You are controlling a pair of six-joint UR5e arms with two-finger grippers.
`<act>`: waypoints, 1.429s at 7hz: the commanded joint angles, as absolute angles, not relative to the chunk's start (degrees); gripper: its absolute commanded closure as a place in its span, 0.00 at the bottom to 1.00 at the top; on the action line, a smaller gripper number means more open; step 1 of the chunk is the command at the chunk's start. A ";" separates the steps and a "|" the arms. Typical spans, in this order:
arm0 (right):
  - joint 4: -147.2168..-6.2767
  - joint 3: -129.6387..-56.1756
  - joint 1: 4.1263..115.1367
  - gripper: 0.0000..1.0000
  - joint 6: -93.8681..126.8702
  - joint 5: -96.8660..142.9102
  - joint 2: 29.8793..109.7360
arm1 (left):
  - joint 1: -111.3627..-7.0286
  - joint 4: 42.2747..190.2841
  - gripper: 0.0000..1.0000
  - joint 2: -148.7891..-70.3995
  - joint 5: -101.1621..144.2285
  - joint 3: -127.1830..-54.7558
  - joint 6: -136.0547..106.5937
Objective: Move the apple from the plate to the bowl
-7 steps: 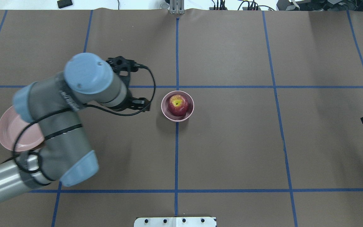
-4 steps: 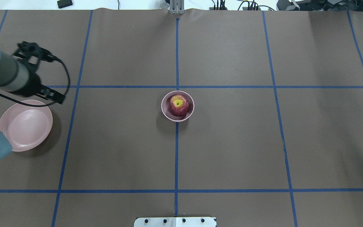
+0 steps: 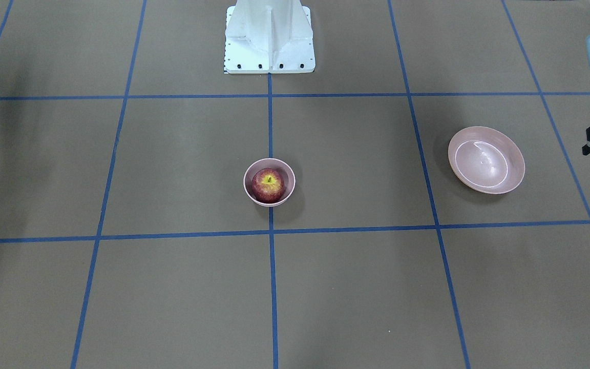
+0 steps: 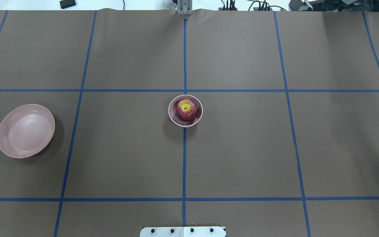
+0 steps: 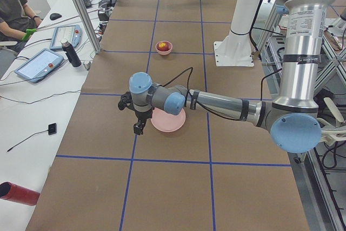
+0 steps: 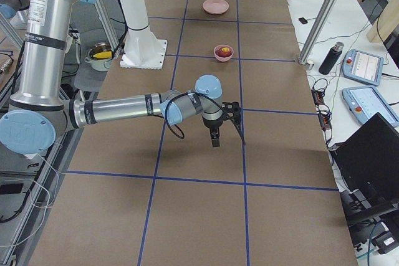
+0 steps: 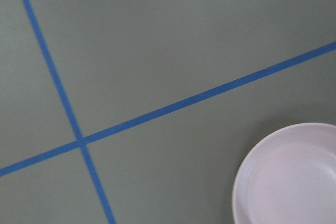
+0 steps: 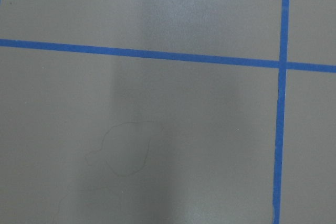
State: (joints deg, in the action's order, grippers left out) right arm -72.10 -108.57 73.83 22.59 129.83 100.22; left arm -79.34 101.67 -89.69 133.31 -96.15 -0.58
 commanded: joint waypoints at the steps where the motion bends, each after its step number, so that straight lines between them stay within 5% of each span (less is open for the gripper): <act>1: -72.07 -108.20 73.92 0.00 22.33 130.95 98.96 | -82.27 109.21 0.02 -83.61 133.42 -94.32 -3.31; 4: -72.42 -103.21 73.74 0.00 21.45 130.17 93.55 | -83.40 113.54 0.02 -79.55 131.39 -95.27 -13.61; 7: -72.69 -94.16 78.02 0.00 17.94 131.56 88.17 | -82.71 113.12 0.02 -84.11 131.48 -96.15 -19.31; 10: -74.53 -93.78 79.28 0.00 14.94 131.84 88.68 | -80.51 115.56 0.02 -83.85 131.13 -95.28 -18.46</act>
